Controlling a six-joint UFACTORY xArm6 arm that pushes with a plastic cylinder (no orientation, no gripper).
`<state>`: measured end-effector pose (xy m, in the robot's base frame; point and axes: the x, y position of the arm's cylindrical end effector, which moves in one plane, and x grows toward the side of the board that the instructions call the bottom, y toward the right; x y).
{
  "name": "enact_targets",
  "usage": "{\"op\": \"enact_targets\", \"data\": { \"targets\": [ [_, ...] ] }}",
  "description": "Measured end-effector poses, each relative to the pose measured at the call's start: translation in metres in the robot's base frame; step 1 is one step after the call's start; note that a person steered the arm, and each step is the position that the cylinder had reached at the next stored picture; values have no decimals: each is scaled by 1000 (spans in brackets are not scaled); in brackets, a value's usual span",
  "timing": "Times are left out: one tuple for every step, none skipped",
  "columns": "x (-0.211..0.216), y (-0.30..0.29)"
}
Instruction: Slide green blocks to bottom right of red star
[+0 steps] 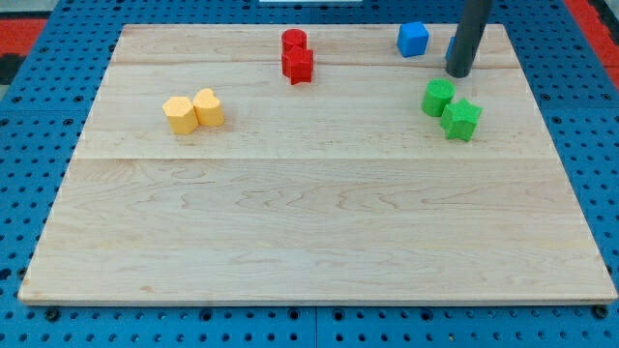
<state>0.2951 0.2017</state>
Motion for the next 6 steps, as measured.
{"op": "enact_targets", "data": {
  "targets": [
    [10,15],
    [39,40],
    [81,45],
    [109,29],
    [82,-62],
    [50,-128]
  ]
}}
